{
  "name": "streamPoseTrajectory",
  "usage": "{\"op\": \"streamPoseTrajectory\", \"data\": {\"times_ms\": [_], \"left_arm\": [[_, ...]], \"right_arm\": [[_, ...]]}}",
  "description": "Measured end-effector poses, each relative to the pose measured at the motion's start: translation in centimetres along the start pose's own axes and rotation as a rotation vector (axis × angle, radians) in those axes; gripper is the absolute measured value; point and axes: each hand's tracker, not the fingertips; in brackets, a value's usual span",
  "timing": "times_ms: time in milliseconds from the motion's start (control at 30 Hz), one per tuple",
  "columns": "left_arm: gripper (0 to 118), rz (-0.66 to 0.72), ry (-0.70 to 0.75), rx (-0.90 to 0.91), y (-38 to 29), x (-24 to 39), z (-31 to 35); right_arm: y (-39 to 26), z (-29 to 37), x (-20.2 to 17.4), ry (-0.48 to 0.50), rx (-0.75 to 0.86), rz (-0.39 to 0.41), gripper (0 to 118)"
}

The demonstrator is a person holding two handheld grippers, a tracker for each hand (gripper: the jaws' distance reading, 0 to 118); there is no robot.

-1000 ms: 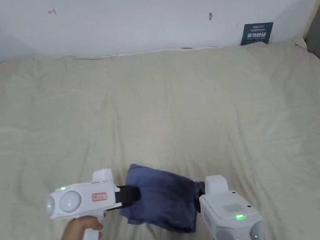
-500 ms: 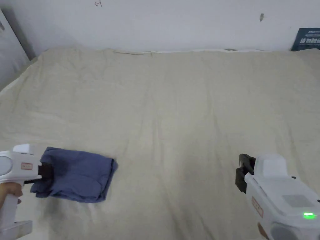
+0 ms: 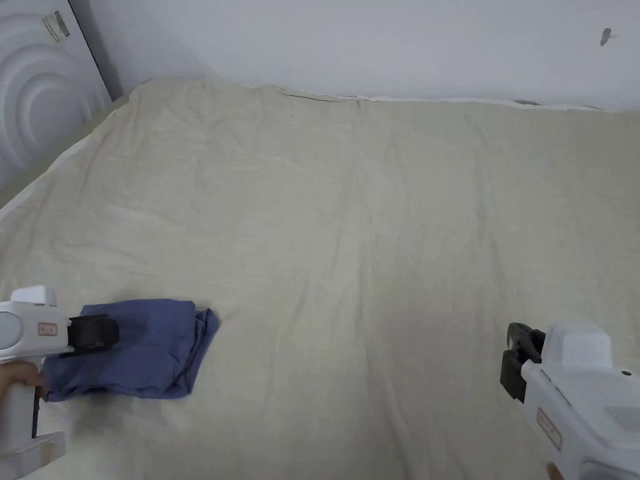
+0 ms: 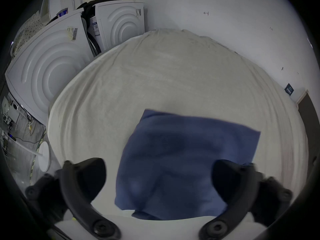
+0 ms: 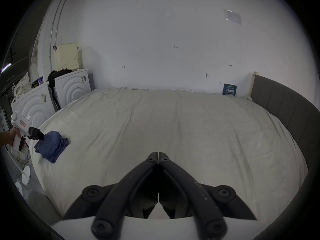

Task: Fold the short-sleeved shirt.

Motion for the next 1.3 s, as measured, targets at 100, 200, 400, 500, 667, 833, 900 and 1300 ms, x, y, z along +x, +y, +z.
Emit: {"op": "streamPoseTrajectory", "data": {"times_ms": [100,200,400,500,667,833,900,1300], "left_arm": [[112,0.027,0.016,0.058,0.3,2.1,1.9],[111,0.022,-0.032,0.218,0.3,5.1,5.9],[111,-0.093,-0.071,0.554,-1.0,15.1,17.1],[111,-0.156,-0.106,0.694,-1.7,19.5,20.0],[111,-0.209,-0.157,0.855,-4.6,27.5,24.6],[110,-0.261,-0.21,0.951,-7.6,33.6,26.5],[109,-0.262,-0.232,0.962,-8.5,35.1,26.9],[0,-0.287,-0.345,0.993,-10.9,38.8,27.8]], "right_arm": [[0.1,1.0,0.7,-0.009,0.008,-0.011,1],[0.7,2.5,2.1,-0.032,0.047,-0.027,1],[3.1,6.4,6.0,-0.102,0.162,-0.047,1],[4.6,8.8,8.2,-0.151,0.238,-0.044,1],[6.6,12.5,11.1,-0.226,0.35,-0.013,1],[7.4,15.7,13.1,-0.273,0.424,0.013,1],[7.5,16.6,13.6,-0.284,0.443,0.014,1],[6.8,17.7,14.5,-0.293,0.467,0.012,1]]}}
